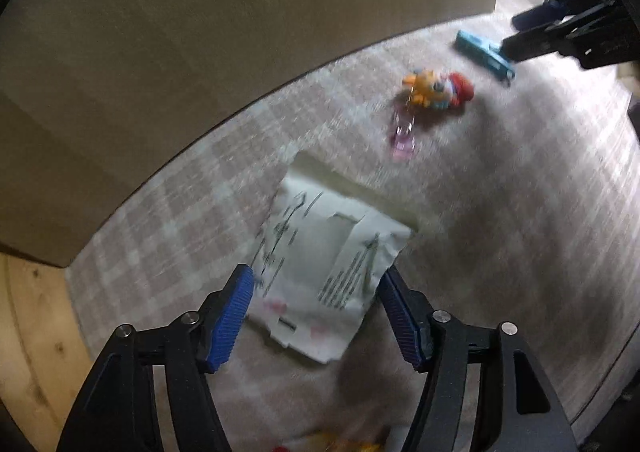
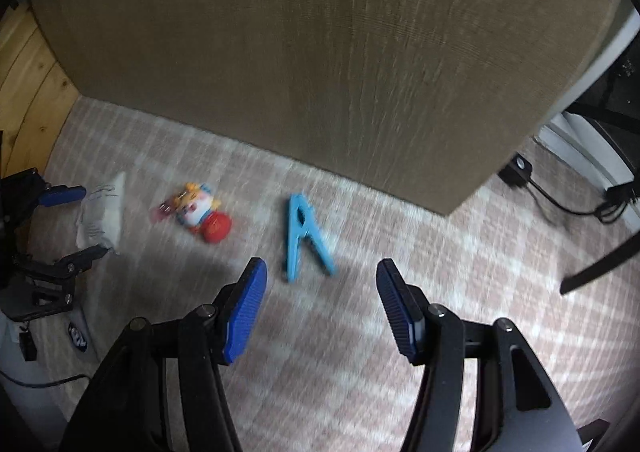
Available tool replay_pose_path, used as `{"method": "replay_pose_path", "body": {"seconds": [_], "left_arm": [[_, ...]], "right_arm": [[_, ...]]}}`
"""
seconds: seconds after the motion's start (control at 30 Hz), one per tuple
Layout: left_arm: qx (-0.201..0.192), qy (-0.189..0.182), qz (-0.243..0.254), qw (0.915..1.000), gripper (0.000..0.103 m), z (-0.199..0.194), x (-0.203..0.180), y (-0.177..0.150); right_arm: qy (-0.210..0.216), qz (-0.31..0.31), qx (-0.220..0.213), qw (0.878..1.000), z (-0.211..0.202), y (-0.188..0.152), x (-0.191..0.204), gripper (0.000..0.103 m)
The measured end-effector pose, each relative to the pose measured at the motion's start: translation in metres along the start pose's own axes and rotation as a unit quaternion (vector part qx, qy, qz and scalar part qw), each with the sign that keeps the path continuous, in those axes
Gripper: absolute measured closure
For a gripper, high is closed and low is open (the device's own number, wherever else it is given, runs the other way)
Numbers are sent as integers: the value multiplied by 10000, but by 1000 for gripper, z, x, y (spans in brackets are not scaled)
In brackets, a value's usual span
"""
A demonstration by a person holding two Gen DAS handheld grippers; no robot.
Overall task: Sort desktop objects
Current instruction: 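Grasp the white paper packet with the left tool while the right grasps another teal clothespin, then carry the white packet and clothespin into the black bin and release both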
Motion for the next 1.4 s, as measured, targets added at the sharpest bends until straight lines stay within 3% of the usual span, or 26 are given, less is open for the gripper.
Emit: {"method": "replay_pose_path", "body": {"seconds": [0.07,0.17,0.33,0.47,0.6,0.73,0.87,1.03,1.27,1.4], "left_arm": [[-33,-96,-70,9999,20,4,0,3],[-92,-434,-345,9984,19,9,6,5],[-255,-473,-610,9967,21,8,4,1],[-284,-438,-779,9956,32,5,-3,-6],[-295,-434,-944,9941,51,0,-13,-12],[-275,-416,-1239,9910,67,-3,-11,-16],[-367,-529,-1455,9873,94,-12,-11,-17],[-419,-365,-1617,9853,98,-19,-22,-19],[-734,-572,-1868,9780,100,-52,-38,-28],[-891,-628,-1759,9783,100,-73,-62,-29]], "right_arm": [[151,137,52,9998,8,4,-4,47],[203,162,158,9995,17,4,-3,47],[-13,-105,155,9998,20,2,12,46],[-372,-202,218,9989,21,-2,21,51],[-342,-168,323,9988,15,-9,25,74],[-261,-154,336,9990,11,-24,26,75],[-33,53,322,9995,6,-34,21,75],[164,193,185,9995,-8,-45,17,75],[363,306,-79,9988,-35,-57,15,75],[476,365,-215,9980,-54,-70,12,75]]}}
Point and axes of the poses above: each gripper's, at about its wrist camera, not at the fingertips, and z roughly the way its jaws point, x to its left, y to its top, the point moved 1 cm from there along z, roughly the way its jaws point, and after that the axes turned 5 degrees about x, right-handed, at the moved point
